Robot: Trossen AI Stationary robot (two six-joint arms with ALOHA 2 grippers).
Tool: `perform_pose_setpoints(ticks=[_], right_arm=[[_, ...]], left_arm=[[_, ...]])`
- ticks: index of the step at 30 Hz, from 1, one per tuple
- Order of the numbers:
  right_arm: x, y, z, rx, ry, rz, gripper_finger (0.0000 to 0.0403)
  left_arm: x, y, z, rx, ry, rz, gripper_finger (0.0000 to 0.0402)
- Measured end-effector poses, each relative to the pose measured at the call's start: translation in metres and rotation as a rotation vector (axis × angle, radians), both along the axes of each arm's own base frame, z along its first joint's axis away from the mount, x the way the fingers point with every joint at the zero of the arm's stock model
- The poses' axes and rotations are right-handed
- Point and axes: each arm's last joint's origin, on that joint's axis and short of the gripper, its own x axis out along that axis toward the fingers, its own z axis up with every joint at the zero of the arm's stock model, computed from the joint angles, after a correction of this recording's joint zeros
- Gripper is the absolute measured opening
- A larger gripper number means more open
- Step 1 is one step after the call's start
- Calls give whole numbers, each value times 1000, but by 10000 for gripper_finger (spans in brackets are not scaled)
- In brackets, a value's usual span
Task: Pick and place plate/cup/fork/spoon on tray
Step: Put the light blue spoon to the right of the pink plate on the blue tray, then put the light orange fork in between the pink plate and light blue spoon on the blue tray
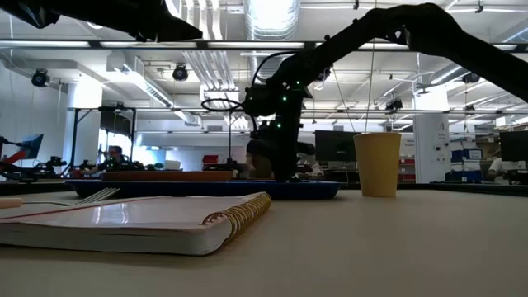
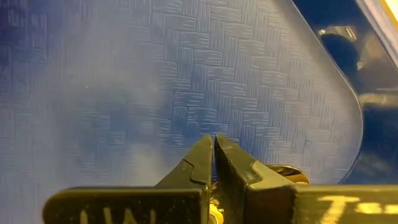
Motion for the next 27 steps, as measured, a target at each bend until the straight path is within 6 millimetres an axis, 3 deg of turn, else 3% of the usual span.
perform_pose_setpoints(ticks=[7, 12, 20, 23, 27], right_arm=[[0, 1, 13, -15, -22, 12, 8], [0, 18, 54, -72, -91, 69, 8], [-15, 91, 129, -246, -272, 259, 8], [-35, 126, 144, -287, -348, 323, 8], [-66, 171, 149, -319, -441, 418, 8]], left_arm=[[0, 0, 0, 0, 0, 0, 66], [0, 0, 0, 0, 0, 0, 66], [0, 0, 0, -45, -27, -2, 66], [0, 0, 0, -86, -52, -4, 66], [0, 0, -2, -166, -88, -7, 66]])
